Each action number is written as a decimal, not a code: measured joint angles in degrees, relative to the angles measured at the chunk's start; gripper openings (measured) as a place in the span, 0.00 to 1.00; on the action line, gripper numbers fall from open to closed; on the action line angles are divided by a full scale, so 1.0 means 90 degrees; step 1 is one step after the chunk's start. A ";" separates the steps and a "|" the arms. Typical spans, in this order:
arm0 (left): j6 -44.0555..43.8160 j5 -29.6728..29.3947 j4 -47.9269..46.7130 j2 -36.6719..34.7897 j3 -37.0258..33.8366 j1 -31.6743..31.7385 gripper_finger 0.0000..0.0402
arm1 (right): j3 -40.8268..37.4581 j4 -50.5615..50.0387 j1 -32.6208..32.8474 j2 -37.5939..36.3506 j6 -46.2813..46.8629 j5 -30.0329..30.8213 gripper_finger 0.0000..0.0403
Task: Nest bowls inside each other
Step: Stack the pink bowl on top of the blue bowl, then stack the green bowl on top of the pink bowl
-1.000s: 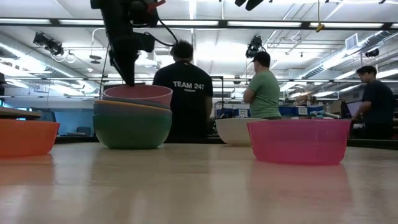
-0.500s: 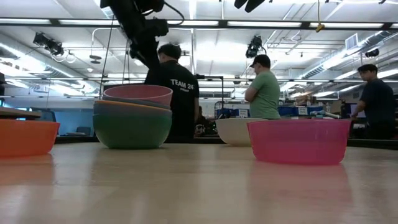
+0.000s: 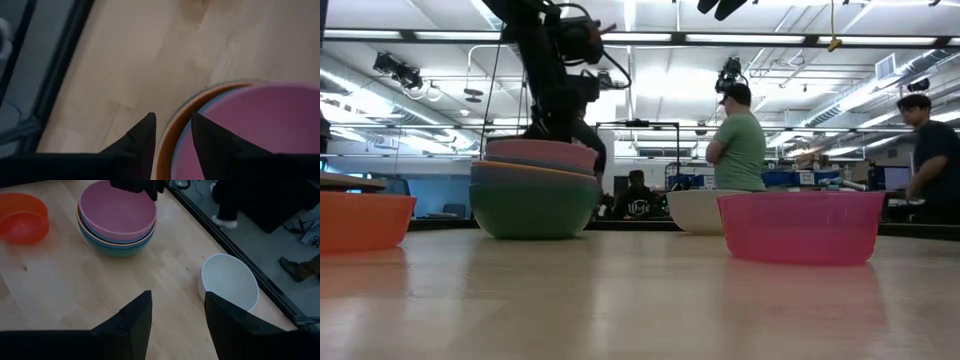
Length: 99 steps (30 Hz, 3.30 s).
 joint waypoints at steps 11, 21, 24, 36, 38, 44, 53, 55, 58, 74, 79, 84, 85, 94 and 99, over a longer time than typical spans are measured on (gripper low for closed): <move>-0.0056 0.0152 -0.0266 -0.0503 0.0117 -0.0127 0.33 | 0.0000 -0.0310 -0.0005 0.0000 0.0119 0.0057 0.42; -0.0860 0.0769 -0.0616 -0.2360 0.0835 -0.1017 0.33 | -0.0732 -0.1773 -0.0046 -0.0199 0.2531 -0.1941 0.41; -0.1275 0.0816 -0.0688 -0.2850 0.0835 -0.1513 0.33 | -0.1352 -0.1753 0.0153 -0.0190 0.2990 -0.2663 0.40; -0.2233 0.0065 -0.0787 -0.3581 0.0835 -0.3049 0.33 | -0.2954 -0.0981 0.0808 -0.0206 0.3967 -0.4975 0.38; -0.2276 -0.0109 -0.0901 -0.3554 0.0833 -0.3169 0.33 | -0.2968 -0.0800 0.0908 -0.0206 0.4049 -0.5072 0.38; -0.2397 -0.0522 -0.1056 -0.3415 0.0830 -0.3366 0.33 | -0.2968 -0.0697 0.1202 -0.0206 0.4445 -0.5272 0.38; -0.2439 -0.0618 -0.1043 -0.3332 0.0827 -0.3447 0.33 | -0.3019 -0.0338 0.1547 -0.0065 0.4755 -0.5266 0.38; -0.2444 -0.0669 -0.1033 -0.3337 0.0827 -0.3447 0.33 | -0.3141 -0.0113 0.1601 -0.0022 0.4772 -0.5225 0.38; -0.2444 -0.0692 -0.0992 -0.3337 0.0827 -0.3449 0.33 | -0.3431 0.0256 0.1633 -0.0019 0.4833 -0.5223 0.38; -0.2446 -0.0883 -0.0992 -0.3339 0.0827 -0.3449 0.33 | -0.4228 0.0787 0.1719 -0.0022 0.4644 -0.5122 0.02; -0.2485 -0.0934 -0.1058 -0.3336 0.0827 -0.3449 0.33 | -0.3971 0.0194 0.1711 -0.0032 0.4464 -0.4932 0.00; -0.2475 -0.1041 -0.1056 -0.3337 0.0827 -0.3449 0.33 | -0.3188 -0.0650 0.1341 -0.0036 0.4002 -0.3864 0.00; -0.2463 -0.1047 -0.1054 -0.3339 0.0827 -0.3449 0.33 | -0.3039 -0.0661 0.1219 -0.0036 0.3860 -0.3575 0.00; -0.2444 -0.1069 -0.1356 -0.3336 0.0827 -0.3449 0.33 | -0.2023 0.1980 -0.0267 -0.0044 0.0495 -0.1654 0.00; -0.2613 -0.1095 -0.1681 -0.3365 0.0827 -0.3449 0.33 | -0.1992 0.4560 -0.1059 -0.0041 -0.1707 -0.1952 0.00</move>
